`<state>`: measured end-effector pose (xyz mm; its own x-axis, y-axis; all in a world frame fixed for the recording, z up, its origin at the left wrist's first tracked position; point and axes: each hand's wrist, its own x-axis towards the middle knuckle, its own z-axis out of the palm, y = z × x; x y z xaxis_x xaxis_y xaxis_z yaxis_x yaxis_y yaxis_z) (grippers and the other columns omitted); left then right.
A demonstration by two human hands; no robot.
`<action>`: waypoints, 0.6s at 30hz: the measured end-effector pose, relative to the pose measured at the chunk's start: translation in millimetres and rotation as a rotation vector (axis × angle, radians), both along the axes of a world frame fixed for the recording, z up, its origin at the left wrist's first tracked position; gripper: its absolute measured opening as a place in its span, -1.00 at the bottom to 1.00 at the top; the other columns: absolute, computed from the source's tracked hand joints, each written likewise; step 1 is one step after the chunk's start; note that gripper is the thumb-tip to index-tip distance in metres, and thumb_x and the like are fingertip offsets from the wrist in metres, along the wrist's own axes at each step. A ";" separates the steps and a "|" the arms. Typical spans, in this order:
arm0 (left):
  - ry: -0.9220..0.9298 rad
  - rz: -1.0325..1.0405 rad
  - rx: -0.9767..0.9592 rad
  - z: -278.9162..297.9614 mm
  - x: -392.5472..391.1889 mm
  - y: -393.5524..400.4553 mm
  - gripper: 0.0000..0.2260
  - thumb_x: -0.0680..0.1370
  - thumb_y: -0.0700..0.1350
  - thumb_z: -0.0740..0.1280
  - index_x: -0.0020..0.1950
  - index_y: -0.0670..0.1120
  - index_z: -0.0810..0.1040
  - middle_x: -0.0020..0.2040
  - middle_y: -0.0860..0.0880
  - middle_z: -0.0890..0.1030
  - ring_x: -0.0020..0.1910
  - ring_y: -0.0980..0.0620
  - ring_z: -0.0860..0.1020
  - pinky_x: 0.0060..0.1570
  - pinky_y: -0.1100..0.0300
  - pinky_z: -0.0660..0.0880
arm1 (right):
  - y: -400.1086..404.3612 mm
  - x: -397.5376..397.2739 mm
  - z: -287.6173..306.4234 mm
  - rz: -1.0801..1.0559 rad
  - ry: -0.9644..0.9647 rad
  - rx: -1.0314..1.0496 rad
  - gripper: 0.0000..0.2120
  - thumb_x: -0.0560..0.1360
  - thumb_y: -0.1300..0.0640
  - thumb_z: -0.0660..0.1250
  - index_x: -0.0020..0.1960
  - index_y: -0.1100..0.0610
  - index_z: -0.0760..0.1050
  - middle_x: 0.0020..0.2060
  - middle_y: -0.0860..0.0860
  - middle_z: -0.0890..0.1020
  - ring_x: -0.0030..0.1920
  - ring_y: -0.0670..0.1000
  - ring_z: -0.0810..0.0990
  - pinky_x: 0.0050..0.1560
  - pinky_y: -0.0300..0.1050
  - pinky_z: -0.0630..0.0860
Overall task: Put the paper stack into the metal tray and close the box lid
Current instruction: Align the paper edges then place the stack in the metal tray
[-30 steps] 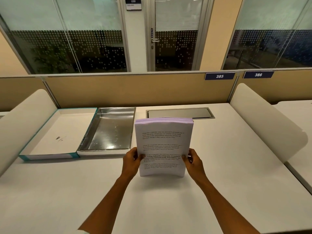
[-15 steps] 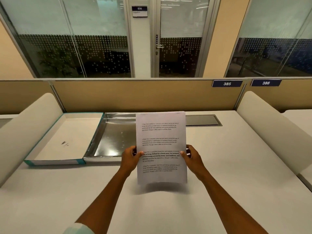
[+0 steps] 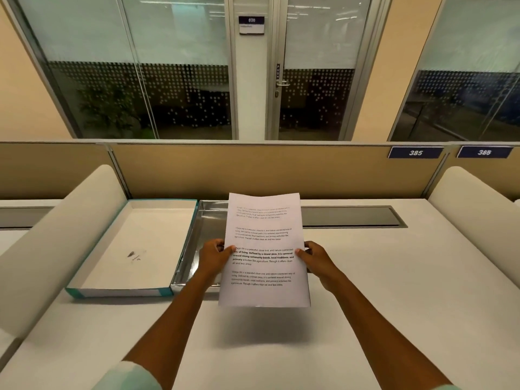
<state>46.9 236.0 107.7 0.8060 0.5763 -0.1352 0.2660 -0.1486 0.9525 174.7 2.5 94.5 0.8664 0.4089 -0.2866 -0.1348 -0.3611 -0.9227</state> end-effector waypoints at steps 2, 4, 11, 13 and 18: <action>0.013 -0.006 -0.021 -0.7 1.1 19.2 -0.76 0.54 -0.23 0.36 0.17 -0.32 0.55 0.14 -0.28 0.65 0.00 -0.24 0.66 0.06 -0.17 0.60 | 20.3 1.7 -0.6 0.012 0.033 -0.003 -0.75 0.59 0.08 0.24 0.24 0.14 0.41 0.11 0.12 0.60 0.05 0.11 0.63 0.01 0.05 0.63; 0.032 -0.008 -0.029 -1.2 2.3 38.3 -0.76 0.55 -0.22 0.35 0.17 -0.31 0.55 0.15 -0.26 0.64 -0.02 -0.20 0.65 0.02 -0.09 0.61 | 42.4 3.8 -0.6 0.023 0.057 -0.013 -0.79 0.59 0.09 0.24 0.19 0.11 0.41 0.12 0.12 0.59 0.00 0.07 0.63 -0.16 -0.08 0.61; 0.166 0.008 -0.007 -11.8 17.9 93.9 -0.76 0.53 -0.12 0.39 0.11 -0.26 0.58 0.14 -0.21 0.66 0.00 -0.23 0.66 0.09 -0.12 0.60 | 106.0 16.7 -5.1 0.003 0.143 -0.093 -0.77 0.59 0.10 0.24 0.21 0.15 0.40 0.14 0.11 0.59 0.01 0.10 0.61 -0.18 -0.11 0.55; 0.192 0.017 -0.016 -16.7 22.6 106.7 -0.76 0.53 -0.12 0.39 0.10 -0.26 0.57 0.14 -0.22 0.66 0.01 -0.25 0.66 0.09 -0.14 0.60 | 120.8 21.4 -6.5 -0.004 0.152 -0.118 -0.83 0.59 0.11 0.24 0.15 0.15 0.41 0.13 0.13 0.60 -0.01 0.09 0.60 -0.21 -0.13 0.53; 0.239 0.008 -0.028 -31.9 40.4 133.4 -0.75 0.53 -0.13 0.39 0.12 -0.28 0.58 0.14 -0.24 0.66 0.03 -0.26 0.66 0.09 -0.17 0.60 | 150.1 41.2 -16.8 -0.010 0.167 -0.180 -0.87 0.59 0.14 0.23 0.11 0.16 0.41 0.16 0.16 0.60 -0.02 0.10 0.59 -0.12 -0.07 0.53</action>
